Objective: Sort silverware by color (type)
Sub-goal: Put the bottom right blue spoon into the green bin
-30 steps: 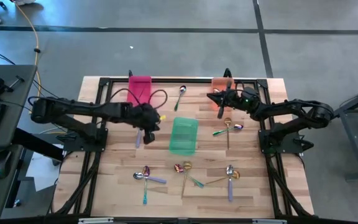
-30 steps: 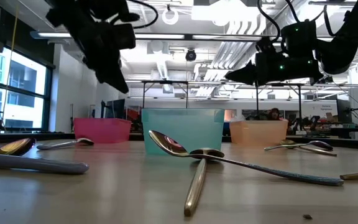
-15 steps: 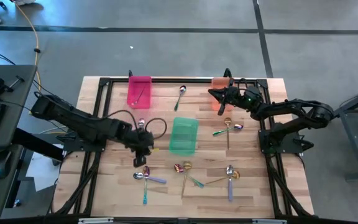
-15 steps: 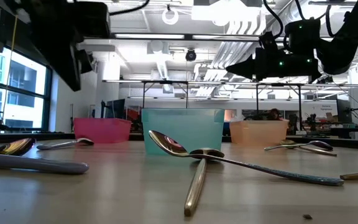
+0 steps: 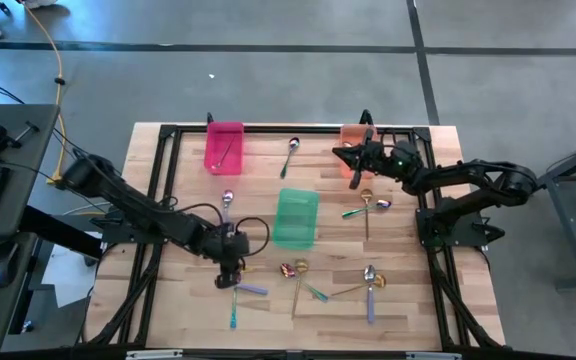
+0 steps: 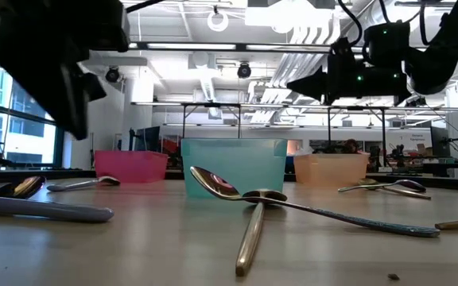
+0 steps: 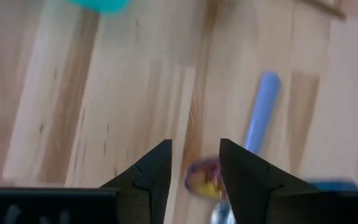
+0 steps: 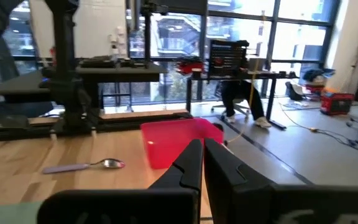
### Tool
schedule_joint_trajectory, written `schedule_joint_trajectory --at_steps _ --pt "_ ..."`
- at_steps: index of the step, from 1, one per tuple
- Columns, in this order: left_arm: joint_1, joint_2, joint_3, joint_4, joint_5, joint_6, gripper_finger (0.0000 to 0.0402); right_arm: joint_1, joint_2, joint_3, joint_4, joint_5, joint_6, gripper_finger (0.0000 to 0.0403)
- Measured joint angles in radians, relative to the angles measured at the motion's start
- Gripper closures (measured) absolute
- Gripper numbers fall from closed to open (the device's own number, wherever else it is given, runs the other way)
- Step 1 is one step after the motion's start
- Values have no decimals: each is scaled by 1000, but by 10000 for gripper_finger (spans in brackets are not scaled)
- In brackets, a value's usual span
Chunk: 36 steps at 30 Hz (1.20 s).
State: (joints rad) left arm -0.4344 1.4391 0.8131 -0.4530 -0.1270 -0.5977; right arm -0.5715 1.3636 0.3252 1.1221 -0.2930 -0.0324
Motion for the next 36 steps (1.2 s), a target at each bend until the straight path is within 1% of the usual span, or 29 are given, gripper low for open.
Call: schedule_joint_trajectory --at_steps 3,6,8,12,16,18,23,26,29,36 --pt "25 11 0 62 -18 -11 275 23 0 0 7 0 -1 403" --pt "62 21 0 143 2 -44 275 47 0 0 8 9 -1 403" --pt "91 24 0 195 60 -83 275 70 0 0 7 31 -1 403" --pt "143 65 0 289 209 -236 275 112 0 0 3 57 -10 403" --pt "155 136 1 427 284 -362 267 137 0 0 4 58 -22 403" --pt "155 177 1 474 287 -429 257 142 0 0 4 58 -27 403" --pt "152 246 0 485 254 -528 226 151 0 0 4 60 -25 403" --pt "152 276 0 543 244 -547 208 154 0 0 4 60 -27 403" --pt "156 298 0 576 208 -559 198 154 0 0 5 61 -28 403" --pt "171 336 0 589 141 -539 200 154 0 0 12 60 -28 403"
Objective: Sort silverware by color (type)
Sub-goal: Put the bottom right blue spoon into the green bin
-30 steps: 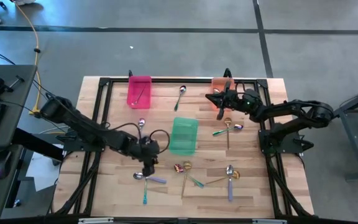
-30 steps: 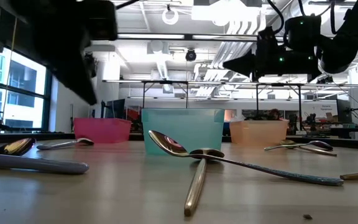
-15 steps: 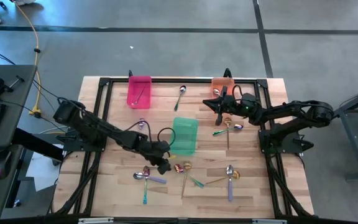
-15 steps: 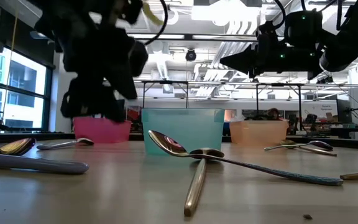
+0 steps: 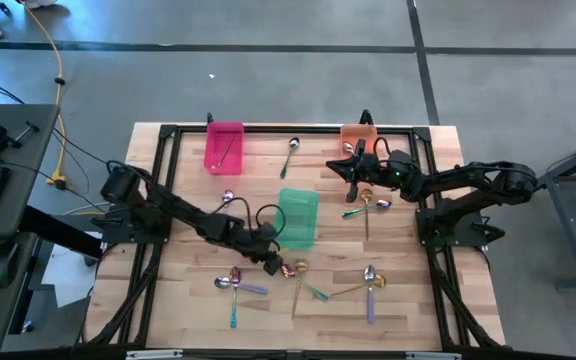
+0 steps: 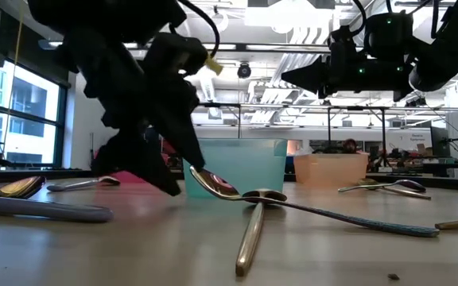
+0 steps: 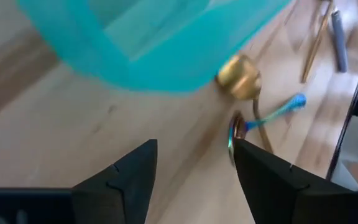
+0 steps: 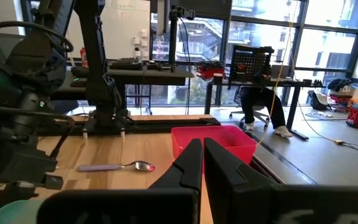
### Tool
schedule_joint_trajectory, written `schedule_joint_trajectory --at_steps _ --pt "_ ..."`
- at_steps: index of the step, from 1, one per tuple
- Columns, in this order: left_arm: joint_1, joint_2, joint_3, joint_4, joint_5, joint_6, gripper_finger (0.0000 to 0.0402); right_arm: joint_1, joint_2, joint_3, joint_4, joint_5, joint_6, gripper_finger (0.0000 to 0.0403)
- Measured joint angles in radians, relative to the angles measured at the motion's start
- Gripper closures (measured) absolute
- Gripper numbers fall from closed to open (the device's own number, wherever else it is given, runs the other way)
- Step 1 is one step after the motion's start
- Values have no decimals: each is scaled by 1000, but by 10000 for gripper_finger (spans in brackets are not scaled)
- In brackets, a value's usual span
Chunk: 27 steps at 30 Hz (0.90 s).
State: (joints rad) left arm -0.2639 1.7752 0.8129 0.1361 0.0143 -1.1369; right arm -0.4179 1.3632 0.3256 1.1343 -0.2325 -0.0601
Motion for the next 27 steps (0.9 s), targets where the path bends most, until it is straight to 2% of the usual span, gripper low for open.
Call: schedule_joint_trajectory --at_steps 14,27 --pt "8 4 0 52 22 23 245 0 0 0 1 0 0 403" --pt "8 4 0 95 25 32 216 0 0 0 10 -1 0 403"
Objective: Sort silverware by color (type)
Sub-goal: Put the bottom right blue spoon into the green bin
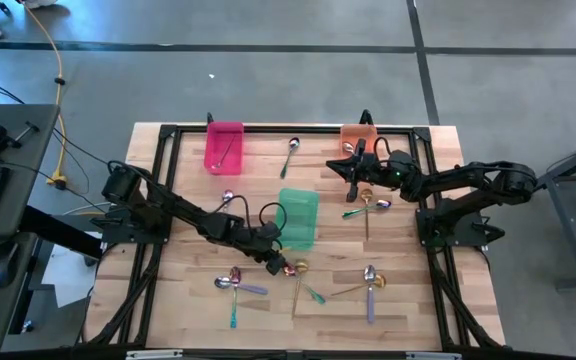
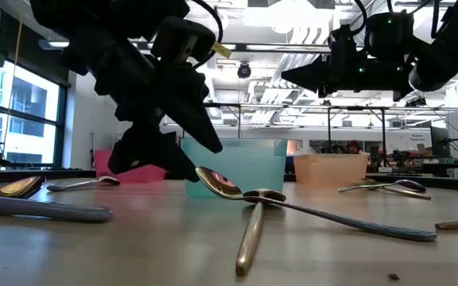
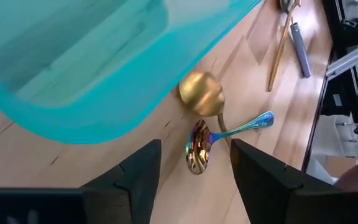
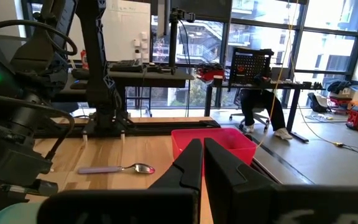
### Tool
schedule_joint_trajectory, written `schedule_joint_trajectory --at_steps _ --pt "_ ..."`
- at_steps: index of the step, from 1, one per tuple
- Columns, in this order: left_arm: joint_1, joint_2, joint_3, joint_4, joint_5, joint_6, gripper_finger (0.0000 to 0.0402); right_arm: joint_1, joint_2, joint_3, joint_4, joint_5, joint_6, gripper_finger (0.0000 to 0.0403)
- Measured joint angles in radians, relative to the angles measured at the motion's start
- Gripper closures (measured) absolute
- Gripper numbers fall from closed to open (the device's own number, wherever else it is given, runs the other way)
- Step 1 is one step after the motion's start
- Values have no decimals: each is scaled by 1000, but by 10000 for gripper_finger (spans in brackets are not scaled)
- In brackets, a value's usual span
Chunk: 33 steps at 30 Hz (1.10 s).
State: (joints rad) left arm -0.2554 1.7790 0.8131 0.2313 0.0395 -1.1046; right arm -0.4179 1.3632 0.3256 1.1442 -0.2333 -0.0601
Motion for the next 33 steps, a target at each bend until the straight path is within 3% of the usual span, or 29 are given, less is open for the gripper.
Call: schedule_joint_trajectory --at_steps 15,25,33 --pt "-4 48 0 24 -5 23 273 0 0 0 14 -2 10 403" --pt "-6 33 0 56 37 80 394 0 0 0 13 -2 11 403" --pt "15 -79 0 11 36 125 400 0 0 0 13 -1 18 403"
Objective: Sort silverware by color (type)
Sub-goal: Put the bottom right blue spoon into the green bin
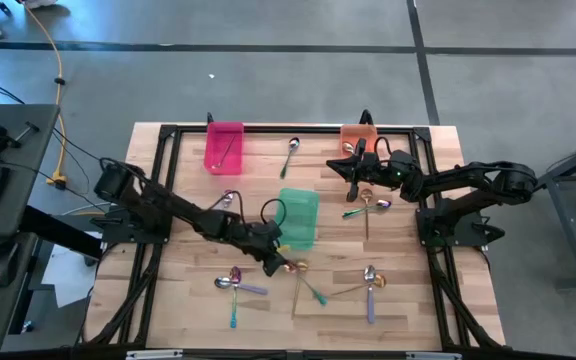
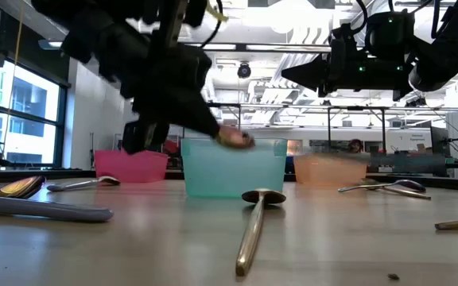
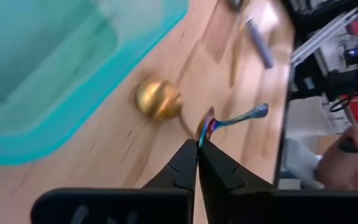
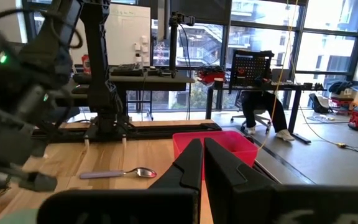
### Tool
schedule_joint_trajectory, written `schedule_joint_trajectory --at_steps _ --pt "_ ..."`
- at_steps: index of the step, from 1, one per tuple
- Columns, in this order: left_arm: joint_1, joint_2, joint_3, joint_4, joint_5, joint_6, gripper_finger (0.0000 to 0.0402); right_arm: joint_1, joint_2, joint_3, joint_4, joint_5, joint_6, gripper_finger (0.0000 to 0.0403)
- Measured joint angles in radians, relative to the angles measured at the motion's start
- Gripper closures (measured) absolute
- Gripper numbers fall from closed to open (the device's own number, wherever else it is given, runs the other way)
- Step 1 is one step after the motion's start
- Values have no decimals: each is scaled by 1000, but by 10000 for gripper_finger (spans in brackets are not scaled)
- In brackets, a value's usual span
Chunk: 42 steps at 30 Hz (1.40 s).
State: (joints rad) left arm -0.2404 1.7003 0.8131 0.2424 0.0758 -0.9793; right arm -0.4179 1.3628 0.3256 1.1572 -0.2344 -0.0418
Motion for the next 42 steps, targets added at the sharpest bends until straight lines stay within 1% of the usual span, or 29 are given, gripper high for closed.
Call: schedule_joint_trajectory --at_steps 3,7,10,12,14,16,18,20,24,26,29,32,37,42 --pt "27 -70 0 -36 3 25 400 8 0 0 -1 2 0 403" --pt "110 -183 0 -158 36 95 401 27 0 0 -1 1 -1 403" --pt "198 -259 0 -244 99 162 401 40 0 0 -4 2 0 403" --pt "269 -294 9 -304 168 213 401 51 0 0 -10 7 0 403" --pt "340 -310 49 -410 232 287 401 63 0 0 -18 20 0 403" --pt "406 -311 117 -545 275 386 401 71 0 0 -21 26 0 403" --pt "463 -290 194 -665 303 495 401 74 0 0 -25 26 0 403" --pt "508 -263 266 -775 307 596 401 77 0 0 -25 27 0 403" --pt "578 -182 394 -934 315 759 401 78 0 0 -30 55 -13 403" --pt "596 -129 440 -956 320 808 401 77 0 0 -38 69 -30 403" --pt "609 -46 499 -970 387 856 402 71 0 0 -37 69 -52 403" --pt "609 43 569 -1009 412 906 401 53 0 0 -34 68 -56 403" --pt "602 160 677 -1106 415 981 401 18 0 0 -37 69 -55 403" --pt "593 216 703 -1110 407 999 401 5 0 0 -46 68 -53 403"
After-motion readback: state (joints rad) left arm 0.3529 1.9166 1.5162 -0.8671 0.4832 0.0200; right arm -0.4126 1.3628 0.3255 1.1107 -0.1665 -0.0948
